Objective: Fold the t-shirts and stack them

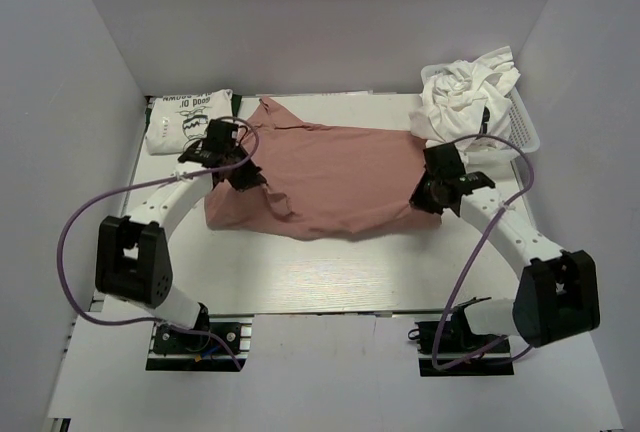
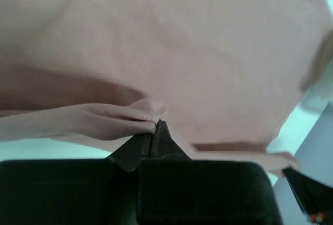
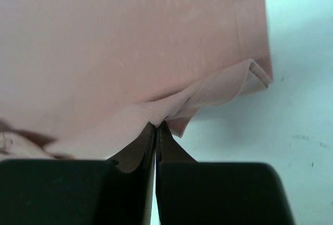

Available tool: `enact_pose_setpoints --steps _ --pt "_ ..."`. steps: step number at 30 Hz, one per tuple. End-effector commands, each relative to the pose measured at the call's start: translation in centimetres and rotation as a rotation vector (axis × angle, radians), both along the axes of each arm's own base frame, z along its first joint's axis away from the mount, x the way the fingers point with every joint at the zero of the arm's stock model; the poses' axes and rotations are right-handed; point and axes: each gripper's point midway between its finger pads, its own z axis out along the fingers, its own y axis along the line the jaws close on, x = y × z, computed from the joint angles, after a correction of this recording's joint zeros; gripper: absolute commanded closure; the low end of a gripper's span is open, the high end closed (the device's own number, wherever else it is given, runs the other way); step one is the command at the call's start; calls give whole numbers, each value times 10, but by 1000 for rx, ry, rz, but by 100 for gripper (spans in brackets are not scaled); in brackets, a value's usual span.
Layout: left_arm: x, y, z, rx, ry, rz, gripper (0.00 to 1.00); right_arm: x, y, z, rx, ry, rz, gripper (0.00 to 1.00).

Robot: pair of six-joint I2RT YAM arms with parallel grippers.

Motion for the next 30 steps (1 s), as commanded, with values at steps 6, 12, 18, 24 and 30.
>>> enact_pose_setpoints --steps 6,12,18,24,30 --pt "105 29 22 59 -127 122 100 66 -25 7 -58 -30 -62 100" --pt "151 32 8 50 -125 109 0 96 -38 -8 -117 22 -59 31" --pt "150 32 10 93 -138 23 0 85 -35 -7 -148 -36 38 10" --pt "95 37 -21 135 -98 3 0 68 8 -10 -48 -136 246 10" --pt "53 56 -59 166 -26 33 0 68 39 -36 9 -59 297 10"
